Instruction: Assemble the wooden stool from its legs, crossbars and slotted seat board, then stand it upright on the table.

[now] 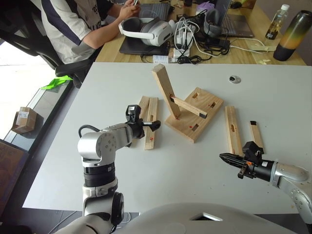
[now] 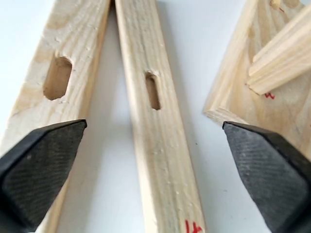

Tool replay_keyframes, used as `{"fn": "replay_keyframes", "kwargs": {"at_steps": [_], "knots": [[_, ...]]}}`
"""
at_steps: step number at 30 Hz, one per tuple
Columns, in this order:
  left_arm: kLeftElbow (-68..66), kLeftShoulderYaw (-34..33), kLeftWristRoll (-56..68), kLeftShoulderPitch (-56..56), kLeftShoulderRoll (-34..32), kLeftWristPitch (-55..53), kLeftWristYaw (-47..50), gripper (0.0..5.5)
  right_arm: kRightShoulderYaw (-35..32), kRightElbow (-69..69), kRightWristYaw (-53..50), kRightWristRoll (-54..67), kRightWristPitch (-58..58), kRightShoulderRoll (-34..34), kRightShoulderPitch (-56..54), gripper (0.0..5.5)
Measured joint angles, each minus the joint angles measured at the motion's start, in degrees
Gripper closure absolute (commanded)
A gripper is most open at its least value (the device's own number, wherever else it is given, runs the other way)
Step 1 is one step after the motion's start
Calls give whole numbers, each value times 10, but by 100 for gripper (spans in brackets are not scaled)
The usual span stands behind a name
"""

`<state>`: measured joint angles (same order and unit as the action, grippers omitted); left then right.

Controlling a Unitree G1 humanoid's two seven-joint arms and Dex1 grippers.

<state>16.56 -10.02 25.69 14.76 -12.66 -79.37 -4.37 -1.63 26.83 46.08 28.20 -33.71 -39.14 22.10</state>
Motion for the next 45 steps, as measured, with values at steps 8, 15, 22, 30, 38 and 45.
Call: {"fn": "replay_keyframes", "kwargs": {"at_steps": [8,15,22,30,38,45], "knots": [[31,111,6,-29,-78,-15,-67,33,4,-8,6,-7,7,-1,-12,550],[-7,196,-32,-20,-165,64,-134,149,6,-2,-16,-7,8,18,-20,550],[-48,215,-40,8,-191,81,-183,253,15,6,-35,-7,9,33,-23,550],[-38,203,-78,-21,-164,127,-149,348,9,-2,-63,-9,22,52,-66,550],[20,134,-93,-70,-94,191,-81,348,-68,-64,-143,-3,54,104,-176,550],[0,31,-141,7,-7,421,37,348,-192,-258,-270,13,89,110,-486,550]]}}
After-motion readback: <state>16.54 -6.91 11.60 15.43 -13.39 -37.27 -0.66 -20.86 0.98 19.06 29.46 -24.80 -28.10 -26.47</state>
